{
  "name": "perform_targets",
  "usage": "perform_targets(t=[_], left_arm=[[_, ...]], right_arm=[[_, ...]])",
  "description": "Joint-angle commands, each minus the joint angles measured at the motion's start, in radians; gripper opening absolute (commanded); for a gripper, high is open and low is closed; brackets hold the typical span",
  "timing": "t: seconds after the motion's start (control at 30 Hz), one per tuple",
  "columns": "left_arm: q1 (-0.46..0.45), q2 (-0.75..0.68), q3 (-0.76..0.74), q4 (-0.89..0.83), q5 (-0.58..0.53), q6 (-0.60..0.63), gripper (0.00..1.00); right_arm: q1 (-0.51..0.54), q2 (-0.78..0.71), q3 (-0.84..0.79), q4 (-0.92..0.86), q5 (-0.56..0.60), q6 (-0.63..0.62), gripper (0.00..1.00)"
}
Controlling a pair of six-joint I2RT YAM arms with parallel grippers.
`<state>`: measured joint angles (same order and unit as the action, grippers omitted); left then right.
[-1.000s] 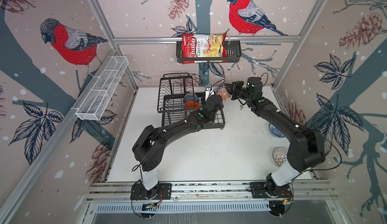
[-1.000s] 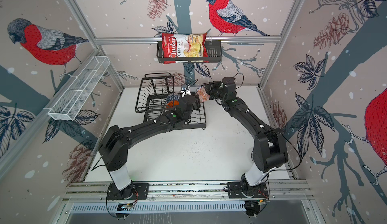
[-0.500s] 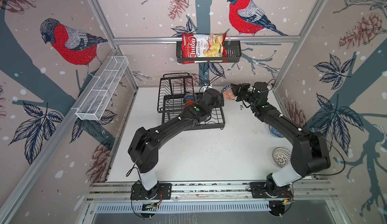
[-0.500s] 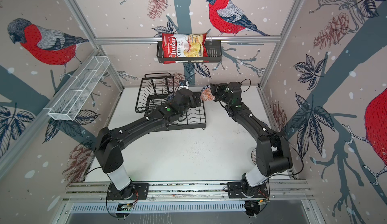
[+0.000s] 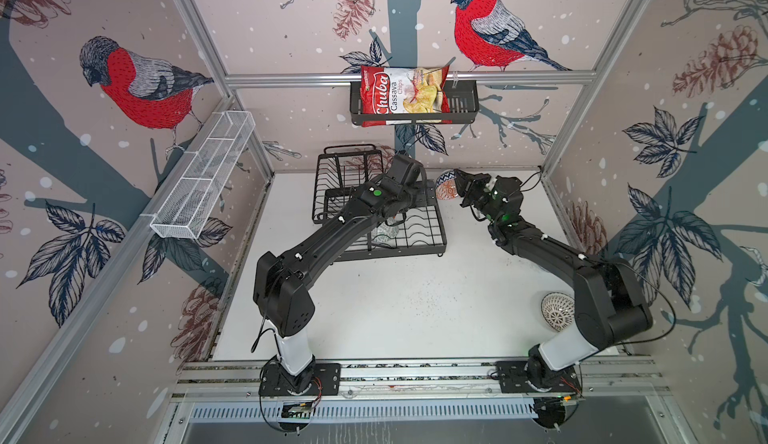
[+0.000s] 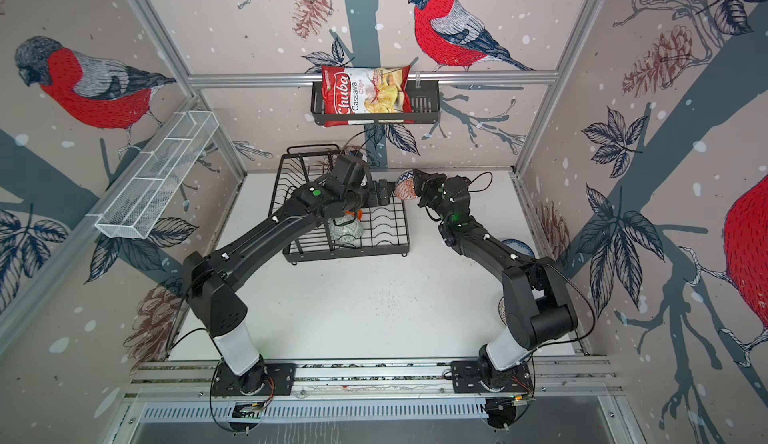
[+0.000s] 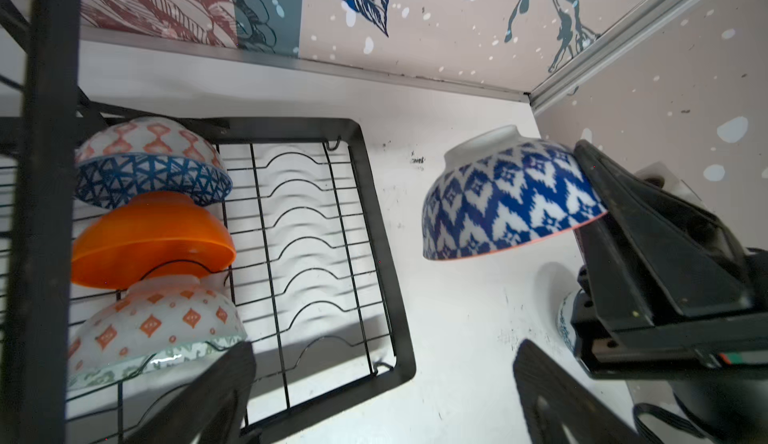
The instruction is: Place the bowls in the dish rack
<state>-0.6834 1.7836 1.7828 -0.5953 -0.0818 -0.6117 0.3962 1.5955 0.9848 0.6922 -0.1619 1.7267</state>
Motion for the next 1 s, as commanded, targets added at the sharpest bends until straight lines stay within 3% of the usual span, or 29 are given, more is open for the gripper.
perform_targets(t=[0.0,0.4,0.97], left_arm=[[0.033,-0.005,0.034,-0.078,0.06,0.015,0.97],[0.142,-0.003,0.137,-0.184,0.143,0.083,0.97],[0.161,0.026,0.21,-0.227,0.166,0.155,0.97]], right_arm=[[0.023,0.025,-0.01,0.149,0.06,-0.048,0.0],[0.084,0.19,0.036,0.276,0.107,-0.085,0.0],[0.115,0.453,0.271,0.259,0.141,-0.082,0.0]])
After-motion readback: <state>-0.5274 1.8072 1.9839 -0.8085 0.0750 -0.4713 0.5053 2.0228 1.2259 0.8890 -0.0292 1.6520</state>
